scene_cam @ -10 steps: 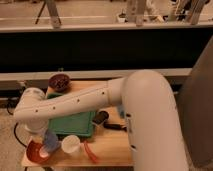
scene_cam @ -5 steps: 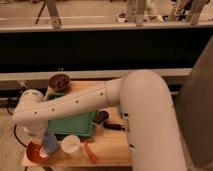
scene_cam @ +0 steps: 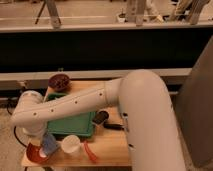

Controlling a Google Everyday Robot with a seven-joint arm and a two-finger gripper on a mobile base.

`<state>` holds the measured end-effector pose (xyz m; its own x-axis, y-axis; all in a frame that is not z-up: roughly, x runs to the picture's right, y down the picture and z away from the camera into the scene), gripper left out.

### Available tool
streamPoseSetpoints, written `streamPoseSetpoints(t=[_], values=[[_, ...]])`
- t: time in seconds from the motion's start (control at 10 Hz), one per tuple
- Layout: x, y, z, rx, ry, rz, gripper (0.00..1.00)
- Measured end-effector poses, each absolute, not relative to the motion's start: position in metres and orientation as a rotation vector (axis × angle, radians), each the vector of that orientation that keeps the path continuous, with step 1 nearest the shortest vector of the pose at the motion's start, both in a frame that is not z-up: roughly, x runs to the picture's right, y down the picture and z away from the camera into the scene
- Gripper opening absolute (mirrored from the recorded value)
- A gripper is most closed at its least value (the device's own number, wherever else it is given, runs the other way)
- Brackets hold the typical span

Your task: Place sponge in red bowl

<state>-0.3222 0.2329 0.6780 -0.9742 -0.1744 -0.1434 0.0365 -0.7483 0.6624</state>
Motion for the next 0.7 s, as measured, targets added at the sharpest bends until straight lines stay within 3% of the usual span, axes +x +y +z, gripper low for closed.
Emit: streamPoseSetpoints(t=[0.2,0.7], values=[[-0.324,0.2342,0.6771,0.306,-1.06,-2.822,0.64],[-0.326,0.2357,0.6741,0.321,-1.059,-2.821,0.65]])
